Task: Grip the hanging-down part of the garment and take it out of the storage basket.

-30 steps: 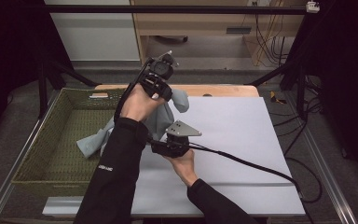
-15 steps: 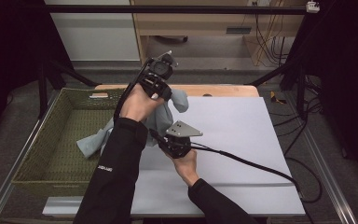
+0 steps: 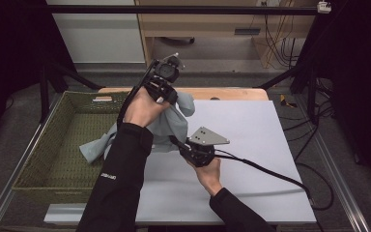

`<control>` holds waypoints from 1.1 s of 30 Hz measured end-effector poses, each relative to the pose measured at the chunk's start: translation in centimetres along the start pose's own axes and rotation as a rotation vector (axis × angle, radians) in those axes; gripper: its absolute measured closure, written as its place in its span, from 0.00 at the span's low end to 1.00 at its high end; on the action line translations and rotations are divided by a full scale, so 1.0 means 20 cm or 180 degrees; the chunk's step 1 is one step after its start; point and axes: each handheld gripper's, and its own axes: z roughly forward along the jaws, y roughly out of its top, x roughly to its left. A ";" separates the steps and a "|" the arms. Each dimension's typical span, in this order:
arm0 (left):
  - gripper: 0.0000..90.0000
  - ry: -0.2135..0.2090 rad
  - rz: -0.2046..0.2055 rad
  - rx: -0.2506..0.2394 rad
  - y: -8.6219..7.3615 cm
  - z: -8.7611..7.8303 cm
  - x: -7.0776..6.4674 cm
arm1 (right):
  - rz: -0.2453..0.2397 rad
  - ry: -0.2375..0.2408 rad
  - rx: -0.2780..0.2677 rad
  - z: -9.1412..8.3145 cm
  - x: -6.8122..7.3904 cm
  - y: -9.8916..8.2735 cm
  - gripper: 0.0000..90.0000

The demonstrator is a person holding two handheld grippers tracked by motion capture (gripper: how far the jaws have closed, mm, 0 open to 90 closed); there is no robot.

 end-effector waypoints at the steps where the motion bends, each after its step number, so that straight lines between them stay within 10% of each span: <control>1: 0.92 0.0000 0.0008 0.0009 0.00 0.00 0.00 | -0.0096 -0.0004 -0.0032 -0.01 -0.01 0.00 0.97; 33: 0.92 -0.0104 0.0061 0.0041 0.02 0.03 -0.07 | -0.0165 -0.0045 -0.0020 -0.34 -0.12 0.06 0.97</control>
